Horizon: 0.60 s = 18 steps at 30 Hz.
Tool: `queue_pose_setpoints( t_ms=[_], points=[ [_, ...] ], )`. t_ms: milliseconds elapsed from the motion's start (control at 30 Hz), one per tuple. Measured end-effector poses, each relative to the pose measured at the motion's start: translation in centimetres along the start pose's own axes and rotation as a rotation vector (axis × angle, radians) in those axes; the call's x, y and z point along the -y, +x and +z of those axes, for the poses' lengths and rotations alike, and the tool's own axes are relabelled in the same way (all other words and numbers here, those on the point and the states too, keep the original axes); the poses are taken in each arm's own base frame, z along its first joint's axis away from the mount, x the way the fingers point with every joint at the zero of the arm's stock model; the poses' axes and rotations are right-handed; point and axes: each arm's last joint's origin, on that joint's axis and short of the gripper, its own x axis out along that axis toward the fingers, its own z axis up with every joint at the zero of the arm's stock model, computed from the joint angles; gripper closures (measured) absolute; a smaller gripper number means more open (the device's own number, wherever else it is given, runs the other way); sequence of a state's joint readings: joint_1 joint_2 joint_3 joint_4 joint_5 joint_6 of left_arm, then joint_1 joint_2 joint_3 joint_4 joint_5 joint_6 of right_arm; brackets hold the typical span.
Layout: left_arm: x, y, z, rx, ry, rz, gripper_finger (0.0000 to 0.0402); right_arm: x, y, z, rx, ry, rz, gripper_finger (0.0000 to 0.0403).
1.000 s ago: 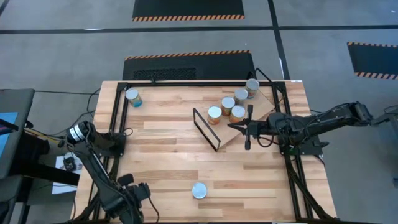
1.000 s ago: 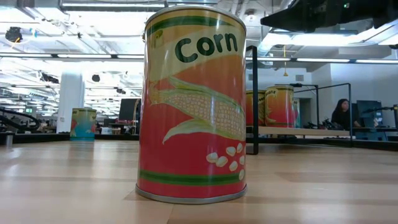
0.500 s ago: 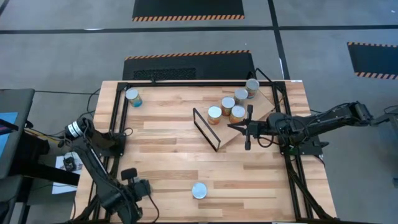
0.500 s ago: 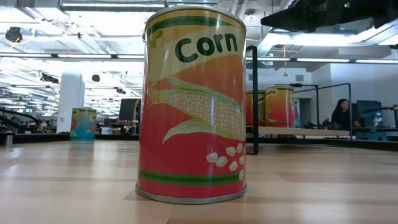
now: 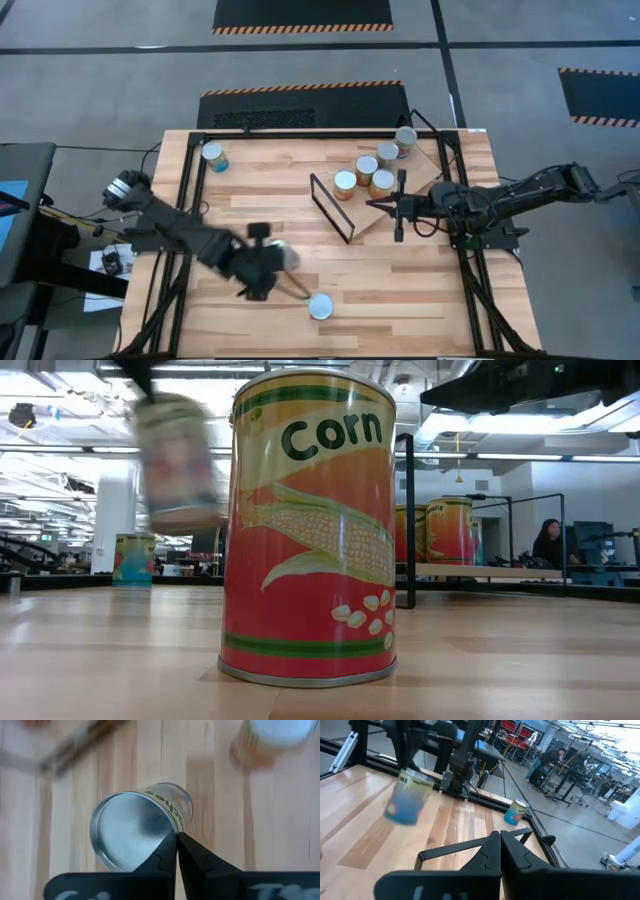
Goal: Pick and place cans onto a shelf
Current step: Put the canned peaches on the shelf aligned with the other canned peaches
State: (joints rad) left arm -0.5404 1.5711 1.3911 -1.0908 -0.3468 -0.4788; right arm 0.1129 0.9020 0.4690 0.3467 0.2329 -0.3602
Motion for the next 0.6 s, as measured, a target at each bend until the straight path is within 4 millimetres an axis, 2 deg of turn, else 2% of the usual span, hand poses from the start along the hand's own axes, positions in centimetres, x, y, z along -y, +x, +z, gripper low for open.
queue_pose_setpoints(
  t_ms=[167,267,433,600],
  points=[
    [-3.0,1.3,3.5,0.146,0.045,-0.095,0.0402,-0.6,-0.1,0.2,0.007,0.000,0.033,0.0394],
    [-4.0,2.4,4.9,0.200,0.060,-0.136,0.0401,-1.1,-0.3,0.3,0.015,-0.002,0.051,0.0395],
    [-3.5,4.7,6.8,0.293,0.122,-0.185,0.0401,-1.6,-0.5,0.6,0.014,-0.006,0.044,0.0393],
    [-3.2,7.3,7.8,0.307,0.136,-0.171,0.0401,-1.8,-0.7,0.8,0.015,-0.014,0.030,0.0394]
  ],
)
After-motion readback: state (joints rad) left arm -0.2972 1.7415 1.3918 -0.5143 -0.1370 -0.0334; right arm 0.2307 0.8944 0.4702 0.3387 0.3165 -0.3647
